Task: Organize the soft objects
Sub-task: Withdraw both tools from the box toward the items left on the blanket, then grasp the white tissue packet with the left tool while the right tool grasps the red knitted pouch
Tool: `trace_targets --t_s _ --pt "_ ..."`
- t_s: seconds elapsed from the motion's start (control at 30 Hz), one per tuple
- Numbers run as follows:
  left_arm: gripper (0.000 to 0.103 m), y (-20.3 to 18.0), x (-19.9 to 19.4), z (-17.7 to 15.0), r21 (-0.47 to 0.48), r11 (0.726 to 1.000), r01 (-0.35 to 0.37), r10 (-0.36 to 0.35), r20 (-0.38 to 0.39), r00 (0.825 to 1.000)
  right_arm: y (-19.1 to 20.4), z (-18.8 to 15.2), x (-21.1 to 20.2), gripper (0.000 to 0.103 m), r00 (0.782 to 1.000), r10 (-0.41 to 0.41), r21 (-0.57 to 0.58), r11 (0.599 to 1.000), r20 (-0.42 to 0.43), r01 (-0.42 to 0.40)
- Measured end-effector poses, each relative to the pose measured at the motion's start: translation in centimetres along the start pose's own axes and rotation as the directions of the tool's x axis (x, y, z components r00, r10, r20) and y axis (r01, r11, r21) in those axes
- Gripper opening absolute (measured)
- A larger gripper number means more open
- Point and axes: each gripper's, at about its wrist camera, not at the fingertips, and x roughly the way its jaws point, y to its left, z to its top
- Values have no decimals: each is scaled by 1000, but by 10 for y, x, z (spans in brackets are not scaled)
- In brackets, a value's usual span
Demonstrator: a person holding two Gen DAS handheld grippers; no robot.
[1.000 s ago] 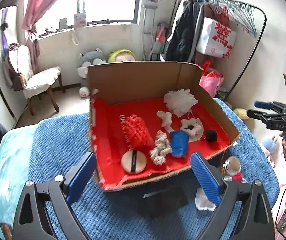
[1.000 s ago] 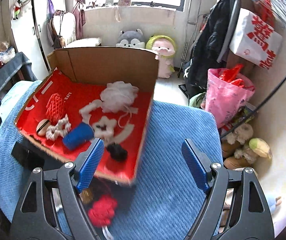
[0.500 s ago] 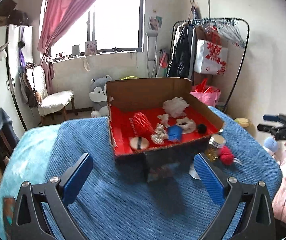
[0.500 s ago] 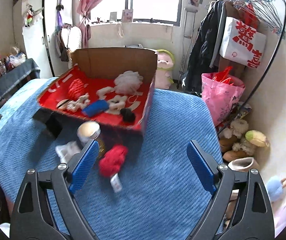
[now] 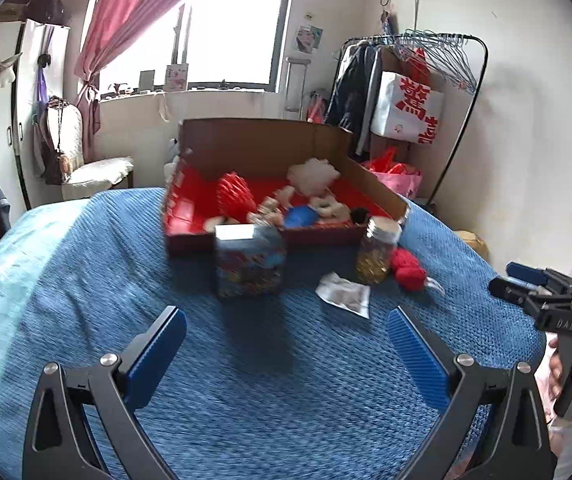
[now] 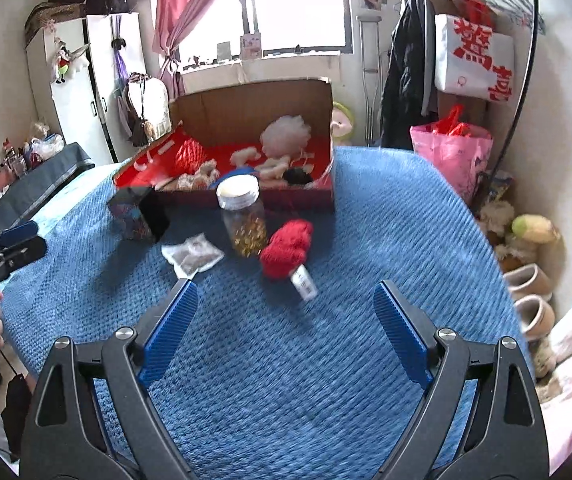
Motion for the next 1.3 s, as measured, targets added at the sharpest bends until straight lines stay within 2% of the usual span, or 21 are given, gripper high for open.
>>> trace_targets --t_s 0.2,0.33,0.8,0.93,1.13,1.3 --pt "103 -22 23 -22 18 1000 -18 18 -12 1000 18 -25 14 90 999 -37 -19 999 8 38" --pt "103 -29 37 -30 16 1000 -21 22 -39 999 24 -34 29 90 999 -35 -9 999 -12 35" --pt "103 -26 55 -34 -12 999 -34 33 -91 995 18 -45 53 90 996 -30 20 999 -85 31" --pt "103 -25 59 -26 -11 1000 -29 27 -100 995 16 -40 57 90 995 -31 15 999 -97 33" --pt "103 -33 85 -7 7 1000 25 -23 -168 986 -4 -15 75 90 992 16 42 999 -123 -11" --pt "100 -49 111 9 60 996 61 -47 -205 978 -21 11 103 90 984 62 45 997 -168 -55"
